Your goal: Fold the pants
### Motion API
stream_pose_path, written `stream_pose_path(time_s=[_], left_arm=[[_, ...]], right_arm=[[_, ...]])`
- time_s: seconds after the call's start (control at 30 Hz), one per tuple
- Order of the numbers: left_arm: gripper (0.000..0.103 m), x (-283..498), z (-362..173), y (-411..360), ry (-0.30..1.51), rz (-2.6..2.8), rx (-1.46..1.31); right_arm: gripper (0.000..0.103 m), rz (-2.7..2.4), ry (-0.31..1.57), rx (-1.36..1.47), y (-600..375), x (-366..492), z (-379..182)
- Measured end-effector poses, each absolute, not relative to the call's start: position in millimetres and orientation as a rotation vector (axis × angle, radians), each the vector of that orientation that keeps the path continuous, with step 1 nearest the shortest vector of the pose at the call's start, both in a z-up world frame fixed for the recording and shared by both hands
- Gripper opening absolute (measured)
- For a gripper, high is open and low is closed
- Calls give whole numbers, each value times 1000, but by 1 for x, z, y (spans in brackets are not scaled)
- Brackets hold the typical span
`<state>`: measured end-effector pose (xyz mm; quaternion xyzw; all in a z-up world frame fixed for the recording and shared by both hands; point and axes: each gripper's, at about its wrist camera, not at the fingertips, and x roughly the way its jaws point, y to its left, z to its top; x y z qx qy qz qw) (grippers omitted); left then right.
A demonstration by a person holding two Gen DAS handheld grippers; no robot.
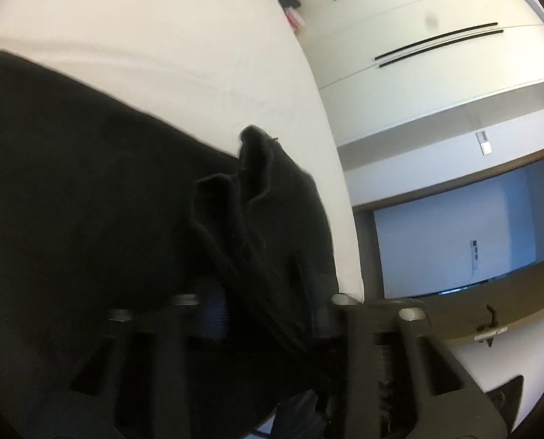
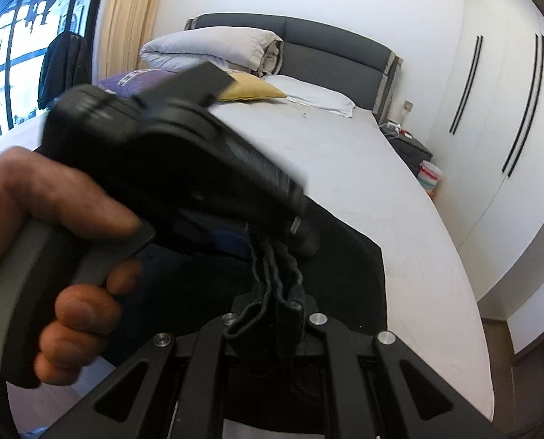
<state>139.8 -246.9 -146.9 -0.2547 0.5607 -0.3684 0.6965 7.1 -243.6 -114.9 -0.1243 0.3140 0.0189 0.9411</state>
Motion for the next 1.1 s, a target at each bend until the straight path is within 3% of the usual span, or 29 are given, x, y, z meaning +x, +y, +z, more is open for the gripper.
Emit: stream_pose_path(time_s=[0.03, 0.17, 0.53, 0.87, 1.1], left_arm=[[17, 134, -144, -234, 1240, -831, -561], [9, 130, -132, -219, 1190, -847, -549], [9, 131, -108, -132, 1118, -771, -477], [9, 119, -179, -97, 1193, -621, -474], [9, 120, -184, -99, 1163, -606, -430]], right_arm=[[8, 42, 639, -263, -240, 6, -115], [9, 69, 631, -282, -223, 4, -110], [8, 199, 595, -317, -159, 23, -100], [9, 329, 738, -306, -115, 58, -153], [10, 341, 743, -298, -131, 54, -156]])
